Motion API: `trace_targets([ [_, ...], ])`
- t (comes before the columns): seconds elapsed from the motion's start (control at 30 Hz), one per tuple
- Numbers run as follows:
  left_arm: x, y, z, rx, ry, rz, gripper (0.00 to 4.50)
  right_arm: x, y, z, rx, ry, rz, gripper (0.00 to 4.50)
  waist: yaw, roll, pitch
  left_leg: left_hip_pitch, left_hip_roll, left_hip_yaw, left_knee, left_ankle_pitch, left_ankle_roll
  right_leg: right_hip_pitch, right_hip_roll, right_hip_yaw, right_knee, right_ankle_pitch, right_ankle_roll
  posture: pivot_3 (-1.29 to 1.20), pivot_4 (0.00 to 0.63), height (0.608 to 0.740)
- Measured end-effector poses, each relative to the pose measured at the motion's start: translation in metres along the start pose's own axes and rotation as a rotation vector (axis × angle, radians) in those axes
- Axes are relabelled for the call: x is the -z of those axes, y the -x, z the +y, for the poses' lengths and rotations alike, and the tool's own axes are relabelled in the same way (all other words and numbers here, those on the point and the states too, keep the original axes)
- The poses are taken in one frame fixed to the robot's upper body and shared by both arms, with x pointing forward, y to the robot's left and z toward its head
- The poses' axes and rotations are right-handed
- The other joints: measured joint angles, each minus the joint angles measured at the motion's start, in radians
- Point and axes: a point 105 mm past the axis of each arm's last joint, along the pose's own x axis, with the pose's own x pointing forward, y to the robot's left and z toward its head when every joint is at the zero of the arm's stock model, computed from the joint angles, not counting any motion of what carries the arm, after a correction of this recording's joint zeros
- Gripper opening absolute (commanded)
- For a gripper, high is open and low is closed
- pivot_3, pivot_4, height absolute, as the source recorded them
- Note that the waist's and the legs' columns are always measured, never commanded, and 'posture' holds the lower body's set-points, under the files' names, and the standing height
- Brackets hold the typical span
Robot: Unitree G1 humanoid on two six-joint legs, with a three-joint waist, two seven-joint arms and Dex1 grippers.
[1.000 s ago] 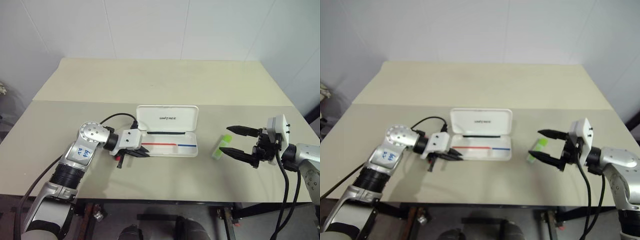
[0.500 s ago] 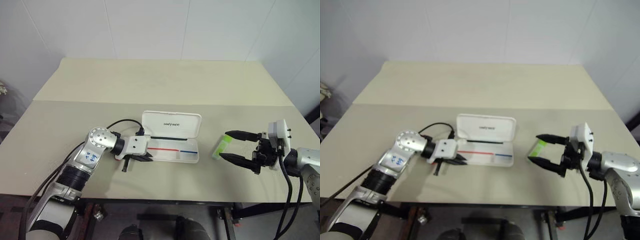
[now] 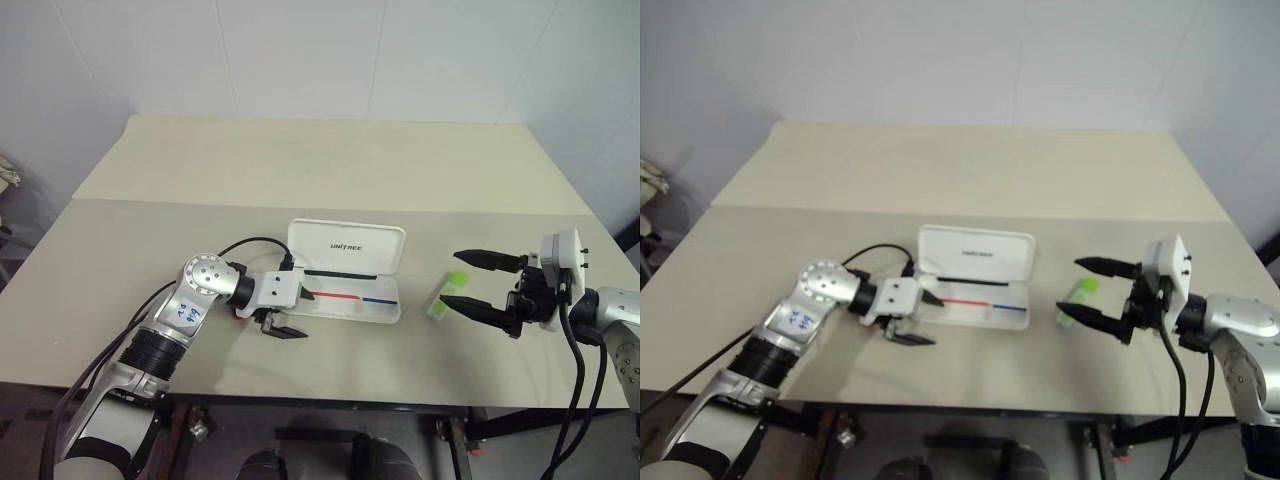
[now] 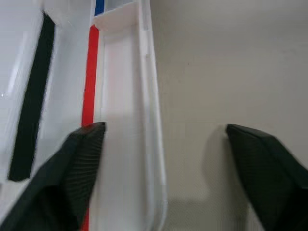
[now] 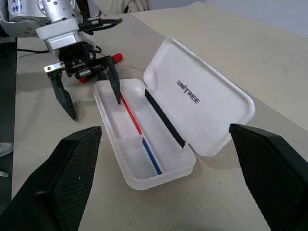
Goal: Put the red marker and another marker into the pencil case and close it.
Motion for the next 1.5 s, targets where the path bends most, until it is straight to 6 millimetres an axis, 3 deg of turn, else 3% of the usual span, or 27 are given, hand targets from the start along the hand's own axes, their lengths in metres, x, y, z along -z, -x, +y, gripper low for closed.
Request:
trace_targets([
  [0.33,-0.027,0.019,-0.005,-0.117,0.032,-0.038,4.48,0.000,-0.013,-0.010,-0.067,-0.005,-0.004,4.50,-0.002,0.000,0.000,0.000,0.000,0.000,0.000,0.000,0.000,0.000,0.000,0.000,0.000,0.000,0.000,0.00,0.150,0.740],
  [0.63,-0.017,0.021,-0.012,-0.158,0.098,-0.019,4.48,-0.004,-0.029,-0.018,-0.114,0.018,-0.028,4.50,0.002,0.000,0.000,0.000,0.000,0.001,0.000,0.000,0.000,0.000,0.000,0.001,0.001,0.000,0.000,0.00,0.150,0.740],
  [0.77,-0.016,0.018,-0.018,-0.157,0.112,-0.025,4.48,0.002,-0.032,-0.012,-0.144,0.001,-0.020,4.50,0.001,0.000,0.000,0.000,0.000,0.001,-0.001,-0.001,0.000,0.000,0.001,0.000,0.001,0.000,0.000,0.00,0.150,0.740],
  [0.93,-0.009,0.013,-0.027,-0.153,0.155,-0.022,4.48,0.030,-0.053,0.014,-0.217,-0.091,-0.018,4.50,-0.003,0.000,0.000,0.001,0.001,0.002,-0.001,-0.001,0.000,0.000,0.000,0.001,0.000,0.000,0.000,0.00,0.150,0.740],
  [1.2,0.001,0.002,-0.046,-0.138,0.221,-0.017,4.48,0.035,-0.062,0.017,-0.201,-0.089,-0.036,4.50,-0.002,0.000,0.000,0.001,0.001,0.002,-0.001,-0.001,0.000,0.000,0.000,0.001,0.001,-0.001,-0.001,0.00,0.150,0.740],
  [1.5,-0.003,0.000,-0.060,-0.163,0.266,-0.028,4.48,0.045,-0.070,0.024,-0.227,-0.109,-0.008,4.50,-0.004,0.000,0.000,0.002,0.001,0.002,-0.001,-0.001,0.000,0.000,0.000,0.001,0.001,-0.001,-0.001,0.00,0.150,0.740],
])
